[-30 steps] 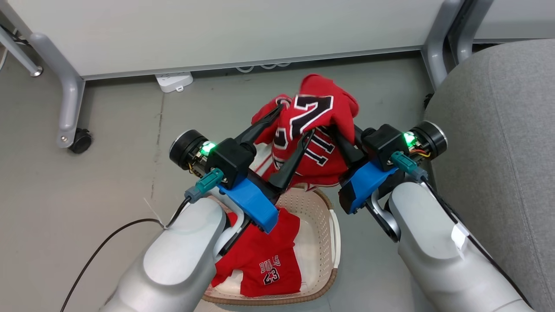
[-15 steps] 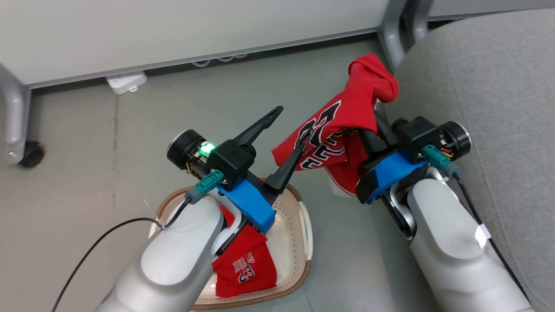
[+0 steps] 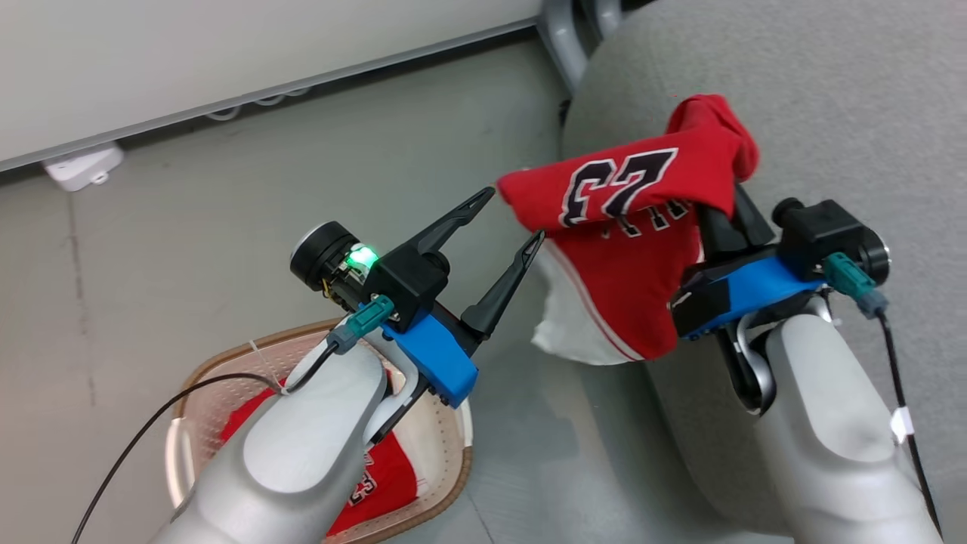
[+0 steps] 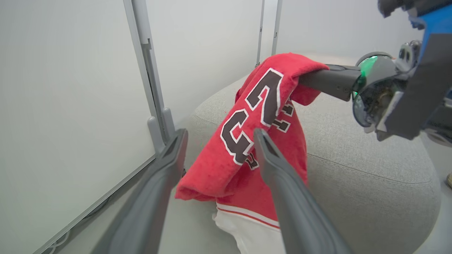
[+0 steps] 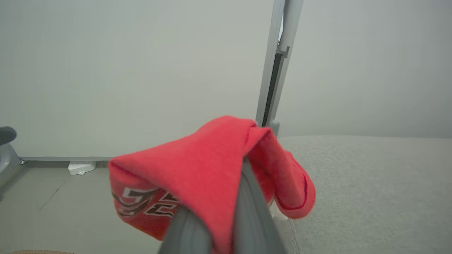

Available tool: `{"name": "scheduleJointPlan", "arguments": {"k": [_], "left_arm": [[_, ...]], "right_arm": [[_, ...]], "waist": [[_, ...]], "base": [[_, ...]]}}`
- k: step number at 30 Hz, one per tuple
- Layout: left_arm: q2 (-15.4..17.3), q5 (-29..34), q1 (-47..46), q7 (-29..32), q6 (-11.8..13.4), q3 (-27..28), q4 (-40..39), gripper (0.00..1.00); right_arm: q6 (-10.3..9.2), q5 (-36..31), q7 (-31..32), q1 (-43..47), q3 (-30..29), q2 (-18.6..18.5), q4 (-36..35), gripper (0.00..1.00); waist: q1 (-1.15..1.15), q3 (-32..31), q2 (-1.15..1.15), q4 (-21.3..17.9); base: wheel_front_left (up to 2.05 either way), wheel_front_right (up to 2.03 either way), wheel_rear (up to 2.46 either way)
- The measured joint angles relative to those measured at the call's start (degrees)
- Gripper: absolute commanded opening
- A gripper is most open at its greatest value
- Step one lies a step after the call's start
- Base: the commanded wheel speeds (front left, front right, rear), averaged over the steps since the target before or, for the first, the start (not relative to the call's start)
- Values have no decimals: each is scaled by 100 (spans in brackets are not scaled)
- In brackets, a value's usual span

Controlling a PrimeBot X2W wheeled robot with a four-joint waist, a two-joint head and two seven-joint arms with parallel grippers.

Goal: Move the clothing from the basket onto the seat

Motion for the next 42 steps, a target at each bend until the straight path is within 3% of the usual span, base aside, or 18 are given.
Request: {"name": "scheduleJointPlan", "arguments": {"k": [15,28,34,42], "left_arm": [[51,-56,-59,0,0,-392,125,100],[56,-76,-86,0,0,-486,146,100],[104,-53,-164,0,4,-447,116,100],[255,34,-378,57,26,-437,47,100]], "right_arm": [[0,111,1,525,-893,100,-390,0],[0,142,1,656,-984,148,-503,0],[0,127,1,246,-1017,115,-782,0],[1,158,1,-993,-1516,-411,-1273,0]], "waist": [[0,216,0,-812],[0,321,0,-969],[0,471,0,-942],[0,966,0,-950]], "base": [[0,0,0],[0,0,0],[0,0,0],[0,0,0]]}}
